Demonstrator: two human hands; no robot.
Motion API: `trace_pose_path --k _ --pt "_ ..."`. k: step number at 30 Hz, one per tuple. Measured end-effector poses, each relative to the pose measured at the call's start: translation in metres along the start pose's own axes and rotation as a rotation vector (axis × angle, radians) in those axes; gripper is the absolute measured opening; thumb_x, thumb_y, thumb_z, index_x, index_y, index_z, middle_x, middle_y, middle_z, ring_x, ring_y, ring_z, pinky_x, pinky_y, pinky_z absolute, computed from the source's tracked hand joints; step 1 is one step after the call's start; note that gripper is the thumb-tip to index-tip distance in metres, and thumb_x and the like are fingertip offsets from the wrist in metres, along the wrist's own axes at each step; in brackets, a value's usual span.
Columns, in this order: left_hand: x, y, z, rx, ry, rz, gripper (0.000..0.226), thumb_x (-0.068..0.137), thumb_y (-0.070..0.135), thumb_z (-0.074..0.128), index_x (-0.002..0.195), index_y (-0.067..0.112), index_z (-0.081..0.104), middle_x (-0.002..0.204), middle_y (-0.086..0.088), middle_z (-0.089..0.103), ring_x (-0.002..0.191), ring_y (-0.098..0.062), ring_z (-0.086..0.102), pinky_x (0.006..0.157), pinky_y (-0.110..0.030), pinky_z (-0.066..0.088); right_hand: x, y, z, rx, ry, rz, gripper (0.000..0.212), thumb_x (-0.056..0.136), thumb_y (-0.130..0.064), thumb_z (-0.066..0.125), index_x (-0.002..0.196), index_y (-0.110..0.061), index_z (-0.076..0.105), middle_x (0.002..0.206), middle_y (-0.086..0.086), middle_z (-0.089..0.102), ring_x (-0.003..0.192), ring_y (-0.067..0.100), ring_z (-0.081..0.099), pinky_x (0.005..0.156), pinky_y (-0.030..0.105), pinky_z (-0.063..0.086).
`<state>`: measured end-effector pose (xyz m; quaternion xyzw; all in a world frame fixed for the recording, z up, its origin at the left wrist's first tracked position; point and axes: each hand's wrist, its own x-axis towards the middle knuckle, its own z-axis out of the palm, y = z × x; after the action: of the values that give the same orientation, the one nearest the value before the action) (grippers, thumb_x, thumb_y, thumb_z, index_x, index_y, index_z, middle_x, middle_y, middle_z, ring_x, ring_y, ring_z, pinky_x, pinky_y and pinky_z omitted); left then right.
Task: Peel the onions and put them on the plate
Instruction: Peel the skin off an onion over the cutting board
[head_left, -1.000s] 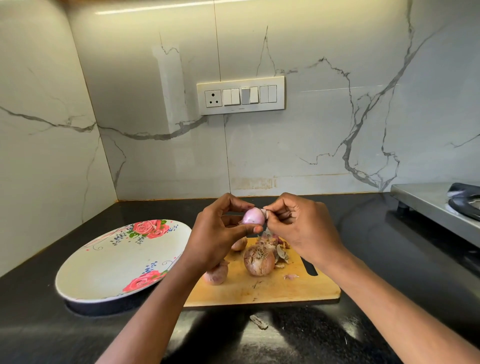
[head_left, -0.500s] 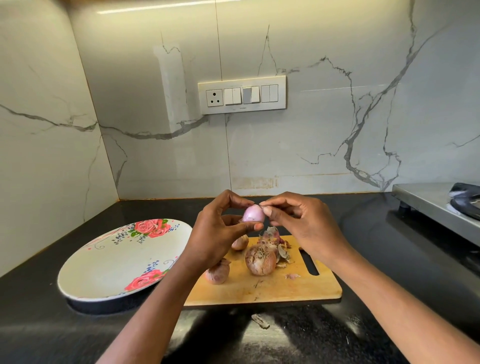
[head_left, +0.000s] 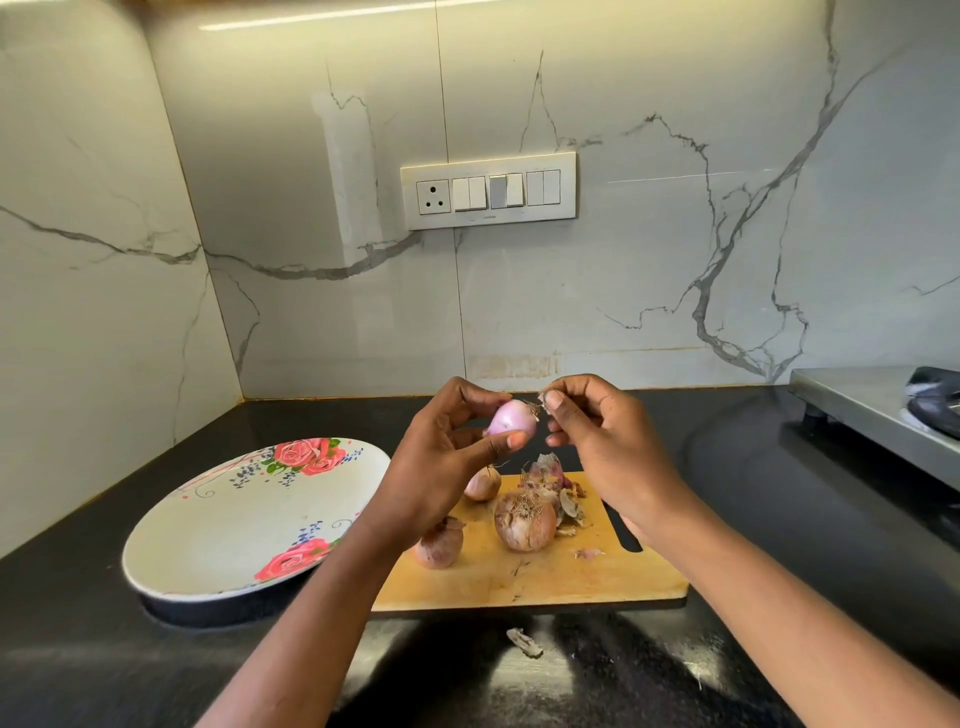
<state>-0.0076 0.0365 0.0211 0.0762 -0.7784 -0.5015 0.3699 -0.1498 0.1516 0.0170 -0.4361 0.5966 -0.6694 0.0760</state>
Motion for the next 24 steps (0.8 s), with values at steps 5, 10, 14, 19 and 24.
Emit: trace_pose_path --k 5,10,14,19,24 --pt "0.001 0.001 -0.004 -0.033 0.049 -0.047 0.039 0.079 0.033 0.074 0.112 0.016 0.061 0.116 0.006 0.072 0.109 -0.010 0.069 0.094 -0.031 0.058 0.004 0.001 -0.017 -0.117 -0.005 -0.002 0.005 0.098 -0.016 0.064 0.098 -0.018 0.068 0.086 -0.006 0.072 0.070 0.006 0.068 0.068 0.019 0.055" --pt "0.001 0.001 -0.002 0.024 0.052 -0.048 0.039 0.078 0.036 0.074 0.112 0.021 0.062 0.114 0.009 0.072 0.107 -0.005 0.069 0.088 -0.022 0.057 0.002 0.007 -0.027 -0.511 -0.255 -0.033 0.009 0.096 -0.029 0.067 0.099 -0.031 0.076 0.093 -0.018 0.074 0.090 -0.001 0.068 0.080 0.017 0.053" --pt "0.001 -0.001 0.000 0.104 0.064 -0.031 0.035 0.078 0.032 0.079 0.108 0.024 0.062 0.112 0.009 0.071 0.101 -0.005 0.070 0.081 -0.019 0.057 0.002 0.000 -0.019 -0.128 -0.146 0.014 0.015 0.088 -0.030 0.075 0.101 -0.022 0.074 0.092 -0.006 0.076 0.088 0.009 0.072 0.075 0.025 0.059" --pt "0.002 -0.005 0.001 0.183 0.035 -0.022 0.033 0.081 0.025 0.082 0.107 0.028 0.062 0.115 0.011 0.069 0.106 -0.008 0.068 0.093 -0.028 0.058 -0.001 -0.005 -0.015 0.075 -0.125 0.100 0.022 0.082 -0.014 0.081 0.101 -0.009 0.070 0.091 0.007 0.078 0.084 0.016 0.075 0.070 0.022 0.058" --pt "0.002 -0.006 0.001 0.211 0.036 -0.019 0.033 0.080 0.027 0.082 0.106 0.030 0.062 0.113 0.013 0.069 0.106 -0.003 0.067 0.091 -0.023 0.057 -0.002 -0.009 -0.016 0.154 -0.116 0.174 0.027 0.082 -0.006 0.080 0.105 -0.003 0.066 0.087 0.013 0.078 0.077 0.022 0.076 0.068 0.026 0.062"
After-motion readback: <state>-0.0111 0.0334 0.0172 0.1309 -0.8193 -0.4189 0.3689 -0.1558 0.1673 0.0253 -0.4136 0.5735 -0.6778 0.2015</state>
